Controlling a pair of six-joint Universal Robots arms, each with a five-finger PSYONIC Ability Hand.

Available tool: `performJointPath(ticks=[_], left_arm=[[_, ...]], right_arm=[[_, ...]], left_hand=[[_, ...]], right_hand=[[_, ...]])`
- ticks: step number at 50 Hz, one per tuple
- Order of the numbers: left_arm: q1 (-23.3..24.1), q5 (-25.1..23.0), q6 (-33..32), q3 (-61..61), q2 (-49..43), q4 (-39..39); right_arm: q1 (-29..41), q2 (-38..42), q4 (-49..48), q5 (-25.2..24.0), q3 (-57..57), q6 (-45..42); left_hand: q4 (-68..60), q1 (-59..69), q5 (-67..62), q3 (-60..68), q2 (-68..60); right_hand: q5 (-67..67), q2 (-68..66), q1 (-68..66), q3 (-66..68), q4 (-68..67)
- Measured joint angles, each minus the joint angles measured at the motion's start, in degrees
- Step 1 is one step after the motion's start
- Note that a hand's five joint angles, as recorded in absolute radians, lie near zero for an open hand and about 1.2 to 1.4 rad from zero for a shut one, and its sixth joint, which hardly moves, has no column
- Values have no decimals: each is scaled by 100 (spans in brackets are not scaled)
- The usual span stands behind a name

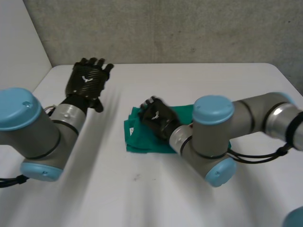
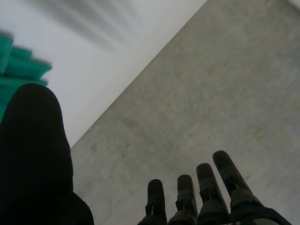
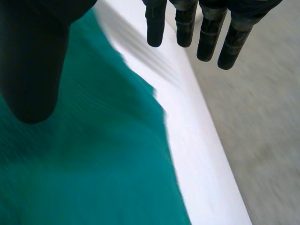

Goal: Fold the towel.

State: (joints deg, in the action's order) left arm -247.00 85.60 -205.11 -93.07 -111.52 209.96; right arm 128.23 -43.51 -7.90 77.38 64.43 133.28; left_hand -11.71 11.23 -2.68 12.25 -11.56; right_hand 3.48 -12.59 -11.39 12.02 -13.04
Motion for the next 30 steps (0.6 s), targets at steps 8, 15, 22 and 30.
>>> performJointPath(ticks=[8, 15, 22, 30], left_arm=[[597, 3, 354, 500, -342, -25], [1188, 6, 776, 1166, -993, -223], [1260, 74, 793, 1360, -1309, -410], [1180, 277, 789, 1232, -1203, -527]], right_arm=[[-731, -917, 145, 432, 702, 1452], [-1706, -1450, 291, 390, 1859, 2393], [-2344, -1357, 243, 374, 2390, 2147], [-2604, -1235, -183, 435, 2426, 2004]], left_hand=[[0, 0, 0, 0, 0], [0, 0, 0, 0, 0], [0, 0, 0, 0, 0], [0, 0, 0, 0, 0]], right_hand=[[0, 0, 0, 0, 0], [0, 0, 0, 0, 0], [1654, -1762, -1695, 1783, -1721], [5128, -5460, -4007, 5550, -5497]])
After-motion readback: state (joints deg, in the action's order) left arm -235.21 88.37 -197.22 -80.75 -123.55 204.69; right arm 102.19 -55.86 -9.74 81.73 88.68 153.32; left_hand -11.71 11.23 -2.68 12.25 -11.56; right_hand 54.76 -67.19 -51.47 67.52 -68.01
